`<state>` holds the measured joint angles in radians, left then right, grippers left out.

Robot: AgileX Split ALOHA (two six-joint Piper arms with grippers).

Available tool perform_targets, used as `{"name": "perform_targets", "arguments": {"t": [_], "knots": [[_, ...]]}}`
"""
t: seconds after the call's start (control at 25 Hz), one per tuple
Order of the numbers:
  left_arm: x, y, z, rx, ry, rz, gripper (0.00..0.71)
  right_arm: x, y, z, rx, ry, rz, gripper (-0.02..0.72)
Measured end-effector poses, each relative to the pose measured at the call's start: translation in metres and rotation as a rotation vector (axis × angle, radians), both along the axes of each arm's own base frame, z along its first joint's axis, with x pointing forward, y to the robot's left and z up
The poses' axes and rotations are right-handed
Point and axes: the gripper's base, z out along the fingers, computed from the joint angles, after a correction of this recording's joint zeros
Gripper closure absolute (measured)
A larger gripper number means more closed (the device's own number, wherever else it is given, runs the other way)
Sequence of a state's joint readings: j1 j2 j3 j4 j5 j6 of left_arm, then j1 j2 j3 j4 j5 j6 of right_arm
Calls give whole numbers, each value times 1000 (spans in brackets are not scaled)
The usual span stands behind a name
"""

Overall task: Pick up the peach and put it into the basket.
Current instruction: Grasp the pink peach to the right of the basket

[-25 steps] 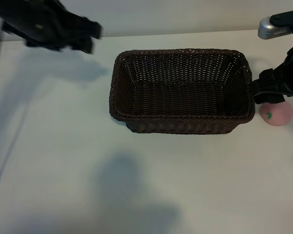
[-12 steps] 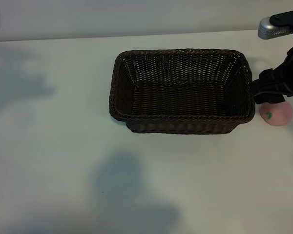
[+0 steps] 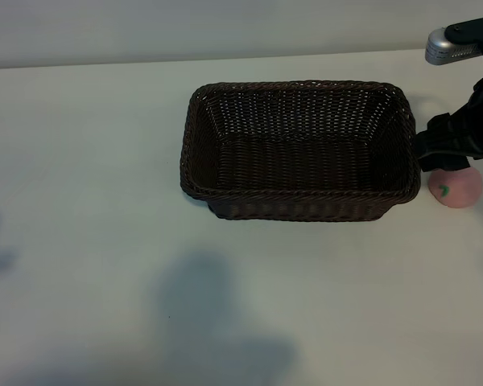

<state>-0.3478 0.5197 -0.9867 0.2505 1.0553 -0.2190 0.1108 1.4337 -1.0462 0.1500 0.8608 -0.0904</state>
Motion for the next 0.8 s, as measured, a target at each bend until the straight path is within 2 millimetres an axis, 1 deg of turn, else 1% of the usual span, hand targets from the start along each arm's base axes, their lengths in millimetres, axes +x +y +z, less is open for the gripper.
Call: {"name": "perform_targets", "arguments": {"t": [0.12, 0.28, 0.44, 0.52, 0.64, 0.72, 0.8], "knots": [[-26, 7, -18, -10, -17, -28, 114, 0, 0, 0, 0, 0, 0, 110], [-48, 7, -45, -33, -32, -120, 114, 0, 0, 0, 0, 0, 0, 110], [-52, 2, -77, -42, 4, -187, 114, 0, 0, 0, 0, 0, 0, 110], [-51, -1, -94, -42, 34, -218, 114, 0, 0, 0, 0, 0, 0, 110], [-47, -4, -113, -37, 74, -235, 114, 0, 0, 0, 0, 0, 0, 110], [-45, -5, -120, -28, 96, -233, 114, 0, 0, 0, 0, 0, 0, 110], [-45, -6, -121, -35, 100, -238, 114, 0, 0, 0, 0, 0, 0, 110]]}}
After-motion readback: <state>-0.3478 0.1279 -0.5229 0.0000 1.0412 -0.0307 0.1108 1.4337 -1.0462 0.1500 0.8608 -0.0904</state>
